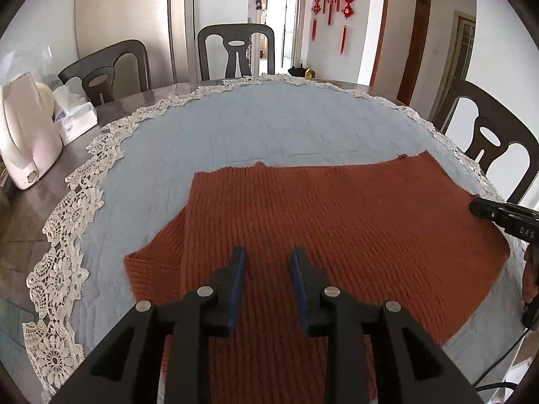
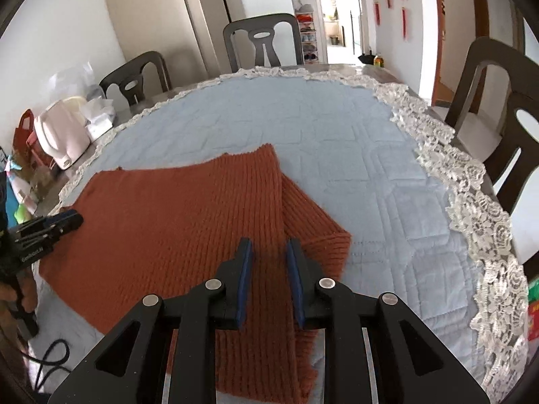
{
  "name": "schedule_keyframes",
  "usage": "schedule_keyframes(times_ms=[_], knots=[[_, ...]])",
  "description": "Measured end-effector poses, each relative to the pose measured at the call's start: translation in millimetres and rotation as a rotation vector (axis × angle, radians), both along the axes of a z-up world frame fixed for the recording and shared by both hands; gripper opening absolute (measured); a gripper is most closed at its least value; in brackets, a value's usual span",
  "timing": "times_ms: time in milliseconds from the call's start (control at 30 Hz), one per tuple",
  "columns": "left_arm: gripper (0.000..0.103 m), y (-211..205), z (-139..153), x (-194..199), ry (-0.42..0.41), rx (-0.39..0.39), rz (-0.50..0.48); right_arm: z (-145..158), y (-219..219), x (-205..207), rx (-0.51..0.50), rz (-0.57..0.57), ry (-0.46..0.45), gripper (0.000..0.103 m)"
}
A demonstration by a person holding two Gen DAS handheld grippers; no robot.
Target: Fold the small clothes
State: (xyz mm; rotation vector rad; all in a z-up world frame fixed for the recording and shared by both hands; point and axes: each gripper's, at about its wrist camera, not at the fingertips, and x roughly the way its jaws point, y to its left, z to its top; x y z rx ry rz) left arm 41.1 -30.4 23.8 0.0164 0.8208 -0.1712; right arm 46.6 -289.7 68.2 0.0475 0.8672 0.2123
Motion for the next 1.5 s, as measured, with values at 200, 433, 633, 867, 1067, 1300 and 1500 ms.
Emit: schedule_keyframes(times_ms=[200,433,633,867,1067,1300,1500], knots=[[0.03,-0.8,7.7,-8.2,-0.019,0.006,0.011,7.8,7.8,-10.6,-0.004,0.028,-0.025,0.022],[0.04,10.1,16.1,-18.3,-0.048,0.0,0.056,12.6,24.0,-18.0,-0.009,0.085,-0.039,0.023],[0.053,39.8,16.9,-24.4,-0.06,-0.045,0.123,7.9,36.7,-17.9,0.022,0.124,-0.021,0.038],[0.056,72.5,0.4,-25.1,0.0,-0.163,0.173,-0.3,49.7,-16.5,0.045,0.15,0.006,0.038],[0.058,83.6,-15.6,-23.4,0.057,-0.309,0.17,-1.8,50.8,-15.3,0.055,0.149,0.016,0.038],[0.058,81.1,-17.4,-27.0,0.055,-0.409,0.128,-2.6,50.4,-14.4,0.063,0.151,0.02,0.038],[0.058,79.7,-18.2,-29.6,0.059,-0.443,0.112,-5.3,52.1,-12.8,0.072,0.153,0.024,0.038]])
